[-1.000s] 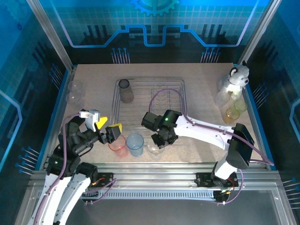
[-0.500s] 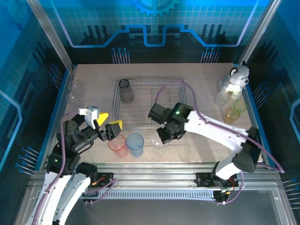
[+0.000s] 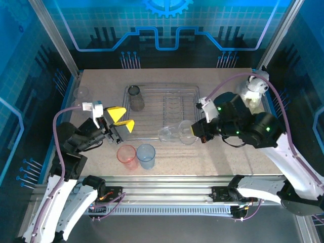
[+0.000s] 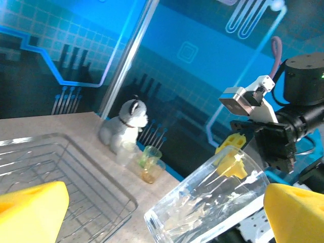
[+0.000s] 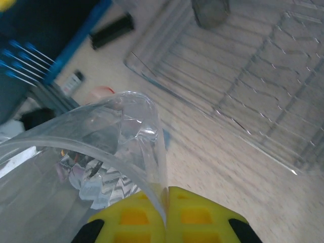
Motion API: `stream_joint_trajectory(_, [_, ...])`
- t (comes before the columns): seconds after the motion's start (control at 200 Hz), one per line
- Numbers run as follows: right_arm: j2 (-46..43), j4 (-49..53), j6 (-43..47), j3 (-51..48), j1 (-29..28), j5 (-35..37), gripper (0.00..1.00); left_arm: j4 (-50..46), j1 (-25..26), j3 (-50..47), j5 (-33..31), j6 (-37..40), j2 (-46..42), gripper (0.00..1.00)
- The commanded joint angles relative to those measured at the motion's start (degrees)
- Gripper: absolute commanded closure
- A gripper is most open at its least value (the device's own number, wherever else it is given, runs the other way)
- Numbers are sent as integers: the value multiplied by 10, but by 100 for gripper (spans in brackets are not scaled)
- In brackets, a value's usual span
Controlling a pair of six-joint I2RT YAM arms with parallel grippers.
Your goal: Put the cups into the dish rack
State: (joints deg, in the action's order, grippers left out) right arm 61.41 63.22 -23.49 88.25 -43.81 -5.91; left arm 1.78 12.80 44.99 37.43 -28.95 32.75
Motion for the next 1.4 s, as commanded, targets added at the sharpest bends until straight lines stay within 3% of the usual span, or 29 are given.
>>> stream_joint_trajectory(0.0, [-31, -150, -10, -31, 45, -145, 100, 92, -4, 22, 53, -55, 23, 1])
stream_joint_trajectory(0.15, [-40, -262, -55, -62, 102, -269, 100, 148, -2, 24, 92, -103, 60, 0])
stream_joint_trajectory(0.39, [-17, -358, -101, -79, 111, -355, 100, 170, 9, 32, 128, -127, 86, 1])
stream_joint_trajectory(0.786, [30, -450, -153, -93, 112, -388, 100, 176, 48, 49, 178, -136, 113, 1])
stream_joint_trajectory(1.041, [57, -453, -156, -91, 102, -389, 100, 149, 59, 63, 166, -120, 121, 1])
stream_joint_trajectory(1.196, [70, -454, -161, -95, 99, -380, 100, 147, 64, 70, 164, -118, 127, 11])
stream_joint_trajectory(1.396, [89, -481, -181, -95, 100, -382, 100, 111, 69, 76, 163, -96, 131, 32])
